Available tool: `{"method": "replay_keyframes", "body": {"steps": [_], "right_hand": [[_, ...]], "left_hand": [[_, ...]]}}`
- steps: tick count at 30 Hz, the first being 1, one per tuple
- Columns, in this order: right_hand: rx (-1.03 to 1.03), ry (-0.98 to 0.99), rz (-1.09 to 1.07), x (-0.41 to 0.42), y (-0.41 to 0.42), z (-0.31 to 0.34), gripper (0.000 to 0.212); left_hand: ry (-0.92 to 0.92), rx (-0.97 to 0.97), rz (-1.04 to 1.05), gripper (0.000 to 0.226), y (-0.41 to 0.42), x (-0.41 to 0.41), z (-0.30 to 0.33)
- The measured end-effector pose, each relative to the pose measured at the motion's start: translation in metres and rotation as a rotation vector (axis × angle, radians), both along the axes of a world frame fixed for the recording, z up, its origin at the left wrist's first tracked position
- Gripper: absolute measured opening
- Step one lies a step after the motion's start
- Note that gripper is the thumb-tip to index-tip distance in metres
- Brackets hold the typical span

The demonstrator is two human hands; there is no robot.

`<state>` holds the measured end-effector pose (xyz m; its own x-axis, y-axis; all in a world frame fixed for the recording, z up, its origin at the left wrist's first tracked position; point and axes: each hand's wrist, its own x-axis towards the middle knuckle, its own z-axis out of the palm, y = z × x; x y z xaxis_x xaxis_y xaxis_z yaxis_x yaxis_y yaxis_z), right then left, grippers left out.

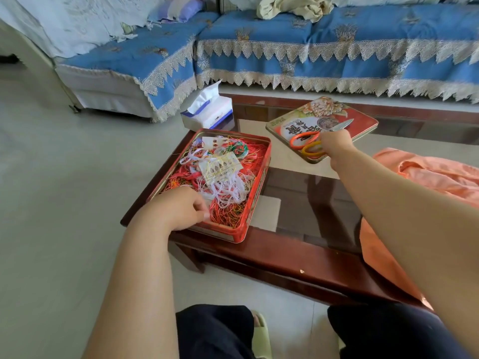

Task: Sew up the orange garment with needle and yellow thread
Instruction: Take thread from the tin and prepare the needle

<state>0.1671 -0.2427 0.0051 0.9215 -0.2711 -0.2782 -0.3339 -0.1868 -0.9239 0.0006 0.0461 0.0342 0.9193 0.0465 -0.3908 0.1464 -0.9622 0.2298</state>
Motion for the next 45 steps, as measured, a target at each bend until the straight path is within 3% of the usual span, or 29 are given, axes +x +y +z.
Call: {"method": "replay_keyframes", "body": {"steps": [2, 4, 7, 10, 13, 16, 19, 21, 23, 26, 29, 33, 36, 39, 41, 45], "right_hand": [[-0.204, -0.006, -0.119, -0.006, 0.003, 0.004, 0.046], [-0.276, -0.202, -0.185, -0.026, 0.018, 0.013, 0.045], [-0.145, -0.513, 0.022, -0.078, 0.058, 0.024, 0.032], [-0.074, -0.645, 0.31, -0.134, 0.09, 0.034, 0.027], [0.053, -0.584, 0.383, -0.158, 0.101, 0.038, 0.023], [0.21, -0.398, 0.281, -0.163, 0.096, 0.035, 0.02], [0.102, -0.222, 0.294, -0.159, 0.088, 0.026, 0.014], [-0.042, -0.169, 0.366, -0.156, 0.084, 0.022, 0.01], [-0.19, -0.187, 0.434, -0.157, 0.082, 0.021, 0.025], [-0.222, -0.206, 0.503, -0.163, 0.081, 0.028, 0.051], [-0.212, -0.265, 0.467, -0.165, 0.078, 0.037, 0.058], [-0.319, -0.358, 0.346, -0.162, 0.058, 0.043, 0.046], [-0.316, -0.423, 0.358, -0.16, 0.041, 0.044, 0.037], [-0.305, -0.484, 0.53, -0.164, 0.026, 0.046, 0.02], [-0.227, -0.435, 0.623, -0.166, 0.015, 0.045, 0.015], [-0.318, -0.248, 0.513, -0.165, 0.003, 0.043, 0.047]], "left_hand": [[0.073, 0.03, -0.023, 0.02, -0.001, -0.001, -0.001], [0.151, 0.064, -0.039, 0.028, -0.005, 0.001, -0.001], [0.232, 0.095, -0.099, 0.042, -0.015, 0.005, 0.002], [0.288, 0.111, -0.099, 0.051, -0.018, 0.01, -0.001], [0.318, 0.117, -0.115, 0.061, -0.012, 0.012, -0.01], [0.255, 0.007, -0.131, 0.051, -0.007, 0.007, -0.005], [0.123, -0.154, -0.05, 0.04, 0.0, -0.005, 0.003], [-0.064, -0.104, 0.068, 0.047, -0.004, -0.011, 0.011], [-0.305, -0.005, 0.146, 0.049, -0.016, -0.015, 0.023], [-0.52, -0.067, 0.163, 0.042, -0.048, -0.024, 0.03], [-0.54, -0.152, 0.063, 0.028, -0.084, -0.027, 0.021], [-0.604, -0.256, 0.036, 0.032, -0.118, -0.023, 0.016], [-0.51, -0.538, 0.113, 0.042, -0.133, -0.013, 0.014], [-0.389, -0.784, 0.185, 0.058, -0.134, -0.006, 0.01], [-0.389, -0.723, 0.172, 0.059, -0.133, -0.004, 0.007], [-0.418, -0.557, 0.105, 0.051, -0.143, -0.002, 0.004]]}}
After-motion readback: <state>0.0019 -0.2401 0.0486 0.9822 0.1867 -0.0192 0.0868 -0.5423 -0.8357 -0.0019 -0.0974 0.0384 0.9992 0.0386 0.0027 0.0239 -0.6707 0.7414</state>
